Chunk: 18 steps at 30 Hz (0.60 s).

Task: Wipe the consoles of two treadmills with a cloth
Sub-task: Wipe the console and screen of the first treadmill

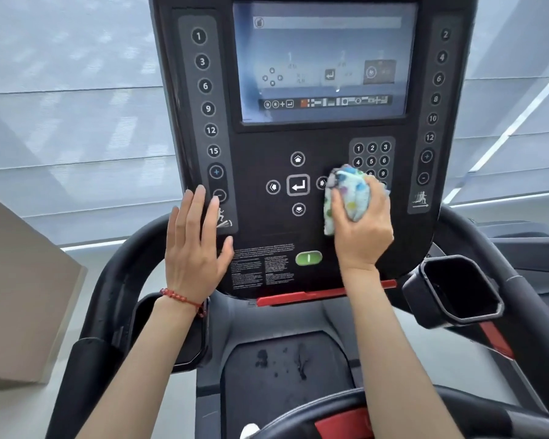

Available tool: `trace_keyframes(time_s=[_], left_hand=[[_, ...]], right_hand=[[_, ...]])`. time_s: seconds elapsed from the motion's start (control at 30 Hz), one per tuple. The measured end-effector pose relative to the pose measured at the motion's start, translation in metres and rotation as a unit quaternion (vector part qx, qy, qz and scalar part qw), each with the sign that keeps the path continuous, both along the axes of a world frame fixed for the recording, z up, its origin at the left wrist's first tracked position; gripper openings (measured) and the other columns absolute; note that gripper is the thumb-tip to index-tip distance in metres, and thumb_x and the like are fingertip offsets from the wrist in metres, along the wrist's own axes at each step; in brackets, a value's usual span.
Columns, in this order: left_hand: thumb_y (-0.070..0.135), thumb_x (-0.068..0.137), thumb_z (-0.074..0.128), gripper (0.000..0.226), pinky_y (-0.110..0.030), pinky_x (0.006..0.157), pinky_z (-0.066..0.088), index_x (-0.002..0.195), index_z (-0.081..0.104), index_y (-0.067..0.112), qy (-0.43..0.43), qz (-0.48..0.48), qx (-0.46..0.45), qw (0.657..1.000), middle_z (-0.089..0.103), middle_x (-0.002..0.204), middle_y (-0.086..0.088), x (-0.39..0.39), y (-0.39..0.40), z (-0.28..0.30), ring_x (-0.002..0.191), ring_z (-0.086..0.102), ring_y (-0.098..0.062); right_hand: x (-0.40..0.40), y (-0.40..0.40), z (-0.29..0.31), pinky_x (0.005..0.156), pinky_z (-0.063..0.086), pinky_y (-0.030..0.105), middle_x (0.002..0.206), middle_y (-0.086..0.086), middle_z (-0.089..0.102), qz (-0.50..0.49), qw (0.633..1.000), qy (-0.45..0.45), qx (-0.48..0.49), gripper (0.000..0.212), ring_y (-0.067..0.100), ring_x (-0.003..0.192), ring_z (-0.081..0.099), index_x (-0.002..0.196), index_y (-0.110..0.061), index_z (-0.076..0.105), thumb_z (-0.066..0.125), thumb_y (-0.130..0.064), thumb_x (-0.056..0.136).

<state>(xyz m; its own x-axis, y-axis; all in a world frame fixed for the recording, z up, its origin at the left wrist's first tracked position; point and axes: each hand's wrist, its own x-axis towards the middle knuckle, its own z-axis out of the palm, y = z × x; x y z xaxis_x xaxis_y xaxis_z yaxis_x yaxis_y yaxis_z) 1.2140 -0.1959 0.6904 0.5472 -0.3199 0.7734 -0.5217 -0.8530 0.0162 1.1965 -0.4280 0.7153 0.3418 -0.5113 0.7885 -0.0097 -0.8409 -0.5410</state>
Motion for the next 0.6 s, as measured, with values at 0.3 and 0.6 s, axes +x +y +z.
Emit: trace_keyframes(time_s=[0.3, 0.6], left_hand=[[0.019, 0.091, 0.05, 0.049, -0.05, 0.11, 0.027, 0.134, 0.043, -0.004, 0.002, -0.01, 0.027, 1.0, 0.037, 0.141, -0.025, -0.002, 0.011, 0.0, 0.135, 0.028, -0.036], [0.022, 0.093, 0.048, 0.047, -0.051, 0.111, 0.022, 0.132, 0.045, -0.004, -0.007, 0.002, 0.011, 1.0, 0.036, 0.14, -0.028, -0.006, -0.002, -0.005, 0.134, 0.027, -0.039]], right_hand=[[-0.008, 0.083, -0.02, 0.047, 0.049, 0.027, 0.078, 0.007, 0.063, 0.047, 0.997, 0.036, -0.051, 0.04, 0.019, 0.062, 0.061, 0.109, -0.017, 0.05, 0.057, -0.048, 0.086], [-0.014, 0.08, -0.027, 0.042, 0.045, 0.024, 0.069, 0.004, 0.056, 0.091, 0.976, 0.045, -0.192, 0.044, 0.014, 0.055, 0.05, 0.109, -0.016, 0.051, 0.059, -0.051, 0.084]])
